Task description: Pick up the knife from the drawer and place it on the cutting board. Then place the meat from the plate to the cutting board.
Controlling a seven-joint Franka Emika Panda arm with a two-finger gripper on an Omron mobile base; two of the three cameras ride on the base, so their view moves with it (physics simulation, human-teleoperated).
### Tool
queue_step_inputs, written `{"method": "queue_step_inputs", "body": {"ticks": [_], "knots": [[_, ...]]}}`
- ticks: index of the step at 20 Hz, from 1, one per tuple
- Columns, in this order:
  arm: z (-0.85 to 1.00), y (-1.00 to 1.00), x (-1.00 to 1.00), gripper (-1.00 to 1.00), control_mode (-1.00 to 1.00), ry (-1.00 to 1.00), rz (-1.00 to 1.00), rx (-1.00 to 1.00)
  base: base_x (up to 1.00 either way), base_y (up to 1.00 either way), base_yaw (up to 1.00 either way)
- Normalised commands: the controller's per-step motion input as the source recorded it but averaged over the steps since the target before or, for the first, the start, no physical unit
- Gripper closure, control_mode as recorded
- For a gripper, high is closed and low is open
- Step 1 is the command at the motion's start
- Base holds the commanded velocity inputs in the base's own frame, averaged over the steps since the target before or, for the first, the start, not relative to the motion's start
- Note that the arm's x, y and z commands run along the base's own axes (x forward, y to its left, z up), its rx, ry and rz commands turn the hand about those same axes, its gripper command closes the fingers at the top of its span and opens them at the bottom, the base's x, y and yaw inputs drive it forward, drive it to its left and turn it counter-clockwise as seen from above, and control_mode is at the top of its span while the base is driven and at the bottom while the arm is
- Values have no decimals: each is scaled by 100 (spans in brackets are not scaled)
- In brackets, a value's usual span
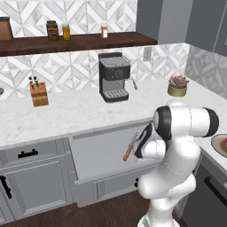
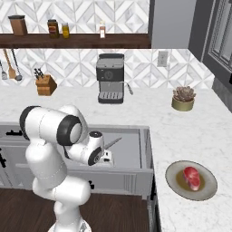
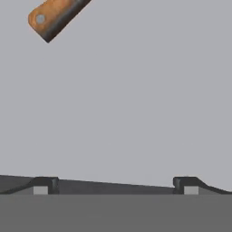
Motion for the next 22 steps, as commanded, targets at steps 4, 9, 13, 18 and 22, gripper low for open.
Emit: {"method": "queue_step_inputs", "body": {"ticks": [4, 9, 13, 18, 22], "knots": [[70, 19, 71, -100, -100, -3, 0, 19, 0, 0, 0], [43, 33, 63, -100, -100, 6, 0, 9, 0, 0, 0], [1, 40, 55, -100, -100, 10, 0, 0, 0, 0, 0], [-11, 36, 39, -100, -100, 0, -3, 0, 0, 0, 0], [-28, 19, 16, -100, -100, 0, -2, -4, 0, 0, 0]]}}
